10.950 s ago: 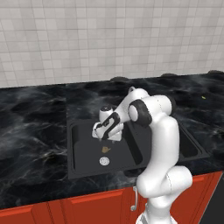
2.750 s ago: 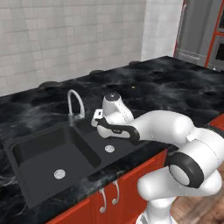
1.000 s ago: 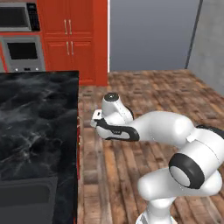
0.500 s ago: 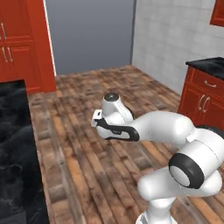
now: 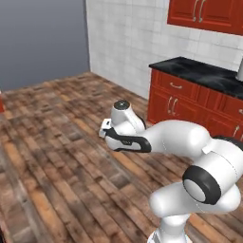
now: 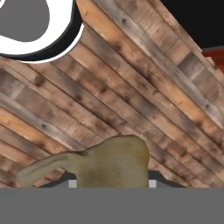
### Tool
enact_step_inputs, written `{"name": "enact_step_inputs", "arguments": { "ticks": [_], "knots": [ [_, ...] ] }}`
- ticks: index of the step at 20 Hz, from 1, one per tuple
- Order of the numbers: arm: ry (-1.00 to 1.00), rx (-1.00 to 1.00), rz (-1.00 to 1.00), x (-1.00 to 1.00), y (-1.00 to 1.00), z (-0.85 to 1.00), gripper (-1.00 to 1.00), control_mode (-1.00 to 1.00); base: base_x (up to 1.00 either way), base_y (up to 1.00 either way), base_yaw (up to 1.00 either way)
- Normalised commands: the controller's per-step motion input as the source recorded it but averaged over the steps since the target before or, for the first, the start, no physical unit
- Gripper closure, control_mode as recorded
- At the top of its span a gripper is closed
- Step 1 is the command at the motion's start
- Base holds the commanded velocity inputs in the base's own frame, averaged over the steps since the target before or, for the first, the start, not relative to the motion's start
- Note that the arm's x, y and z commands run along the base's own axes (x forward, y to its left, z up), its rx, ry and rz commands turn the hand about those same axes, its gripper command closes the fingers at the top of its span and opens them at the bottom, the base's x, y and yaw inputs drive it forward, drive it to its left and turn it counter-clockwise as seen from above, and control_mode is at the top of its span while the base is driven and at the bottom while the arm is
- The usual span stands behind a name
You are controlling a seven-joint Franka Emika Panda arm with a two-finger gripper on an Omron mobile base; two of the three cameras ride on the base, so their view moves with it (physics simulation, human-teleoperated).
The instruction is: Turn on the sink faucet. Then move the garlic from the counter to the sink. Turn off the sink. Move the vegetable from the sink to the pot next to the stove. Finally move the pot to the rear left burner.
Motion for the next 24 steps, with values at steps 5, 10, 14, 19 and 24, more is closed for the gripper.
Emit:
{"name": "enact_step_inputs", "arguments": {
  "ticks": [5, 10, 14, 19, 24],
  "knots": [
    [0.00, 0.00, 0.00, 0.00, 0.00, 0.00, 1.00, 1.00, 0.07, -0.43, -0.44],
    [0.00, 0.00, 0.00, 0.00, 0.00, 0.00, 1.00, 1.00, 0.09, -0.46, -0.42],
    [0.00, 0.00, 0.00, 0.00, 0.00, 0.00, 1.00, 1.00, 0.08, -0.54, -0.40],
    [0.00, 0.00, 0.00, 0.00, 0.00, 0.00, 1.00, 1.00, 0.07, -0.58, -0.39],
    [0.00, 0.00, 0.00, 0.00, 0.00, 0.00, 1.00, 1.00, 0.10, -0.56, -0.38]
  ]
}}
